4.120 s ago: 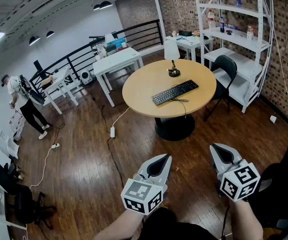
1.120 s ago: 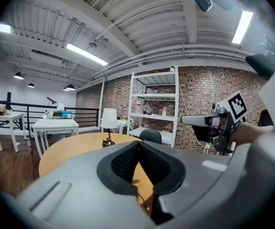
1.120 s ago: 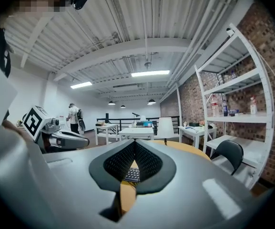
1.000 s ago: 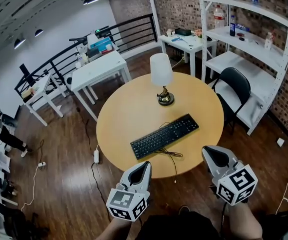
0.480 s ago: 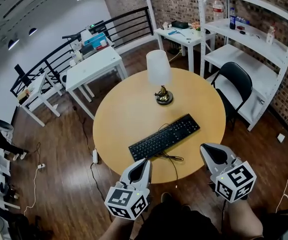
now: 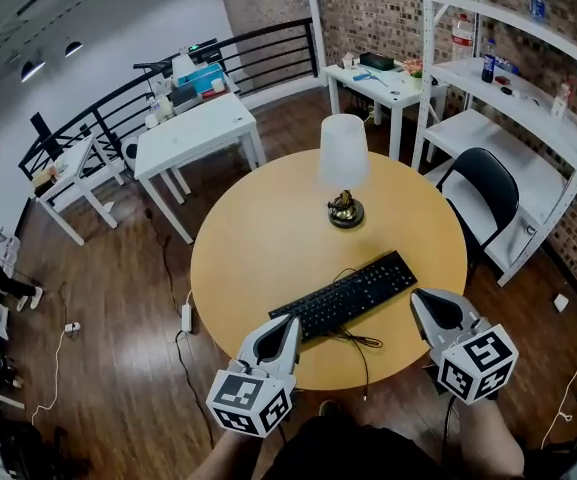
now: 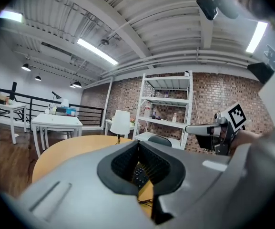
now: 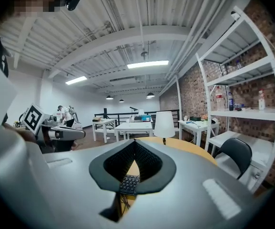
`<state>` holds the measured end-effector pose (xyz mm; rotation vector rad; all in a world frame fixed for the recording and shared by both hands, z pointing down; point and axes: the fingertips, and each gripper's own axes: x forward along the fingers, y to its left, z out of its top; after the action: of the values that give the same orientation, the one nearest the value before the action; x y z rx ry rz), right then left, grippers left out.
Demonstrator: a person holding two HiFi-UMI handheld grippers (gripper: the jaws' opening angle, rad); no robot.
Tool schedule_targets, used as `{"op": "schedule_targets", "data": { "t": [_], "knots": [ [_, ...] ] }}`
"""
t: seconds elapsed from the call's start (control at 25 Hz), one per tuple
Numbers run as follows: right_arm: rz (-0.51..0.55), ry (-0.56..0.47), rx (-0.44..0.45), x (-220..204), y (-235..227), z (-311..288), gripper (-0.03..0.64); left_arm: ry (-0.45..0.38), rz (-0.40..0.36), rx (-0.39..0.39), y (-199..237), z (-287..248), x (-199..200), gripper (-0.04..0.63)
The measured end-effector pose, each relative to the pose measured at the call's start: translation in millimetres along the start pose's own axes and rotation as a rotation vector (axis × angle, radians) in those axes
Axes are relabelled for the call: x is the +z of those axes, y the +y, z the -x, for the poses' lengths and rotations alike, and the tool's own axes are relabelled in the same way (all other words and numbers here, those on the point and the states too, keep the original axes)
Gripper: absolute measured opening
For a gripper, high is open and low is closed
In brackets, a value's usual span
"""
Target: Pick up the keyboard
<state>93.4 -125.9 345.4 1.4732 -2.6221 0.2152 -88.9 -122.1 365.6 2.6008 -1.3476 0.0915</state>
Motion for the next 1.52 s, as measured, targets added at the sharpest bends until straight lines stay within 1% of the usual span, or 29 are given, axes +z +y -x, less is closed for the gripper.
{"op": "schedule_targets", "data": {
  "t": [0.12,0.28,0.4,0.56,0.64,0.8,0.92,1.04,1.24,1.36,1.44,1.52],
  "knots": [
    [0.030,0.015,-0.001,0.9,7.7,-20.4,0.002,0.001,0.025,0.012,25.1,-3.7,-3.2,0.000],
    [0.065,0.018,0.025,5.2,26.9,-37.2,0.002,-0.017,0.018,-0.011,46.1,-6.6,-4.3,0.000],
    [0.108,0.019,0.017,8.9,23.3,-47.8,0.002,-0.015,0.037,-0.016,64.1,-15.4,-10.5,0.000],
    [0.054,0.038,-0.006,3.7,0.4,-53.5,0.002,0.017,0.098,-0.005,81.6,-25.1,-22.2,0.000],
    [0.049,0.043,-0.012,2.6,-13.3,-59.1,0.002,0.022,0.094,0.010,90.2,-30.3,-23.0,0.000],
    [0.053,0.063,-0.025,2.9,-46.1,-73.6,0.003,0.043,0.104,0.080,110.3,-40.8,-26.9,0.000],
    [0.050,0.085,-0.020,2.4,-73.2,-82.6,0.012,0.038,0.091,0.113,119.2,-46.2,-28.8,0.000],
    [0.019,0.101,-0.001,-0.9,-103.0,-97.6,0.019,0.073,0.093,0.157,131.5,-53.3,-45.0,0.000],
    [0.004,0.187,0.048,-22.9,-139.2,-121.7,0.053,0.154,0.165,0.229,148.3,-58.5,-77.9,0.000],
    [-0.028,0.232,0.066,-45.6,-161.6,-136.8,0.074,0.189,0.211,0.250,154.7,-64.6,-99.6,0.000],
    [-0.062,0.253,0.078,-64.6,-175.5,-146.1,0.082,0.209,0.247,0.251,159.2,-71.9,-117.9,0.006],
    [-0.110,0.280,0.084,-85.2,-187.3,-155.0,0.116,0.246,0.288,0.261,165.7,-77.5,-138.9,0.060]
  ]
}}
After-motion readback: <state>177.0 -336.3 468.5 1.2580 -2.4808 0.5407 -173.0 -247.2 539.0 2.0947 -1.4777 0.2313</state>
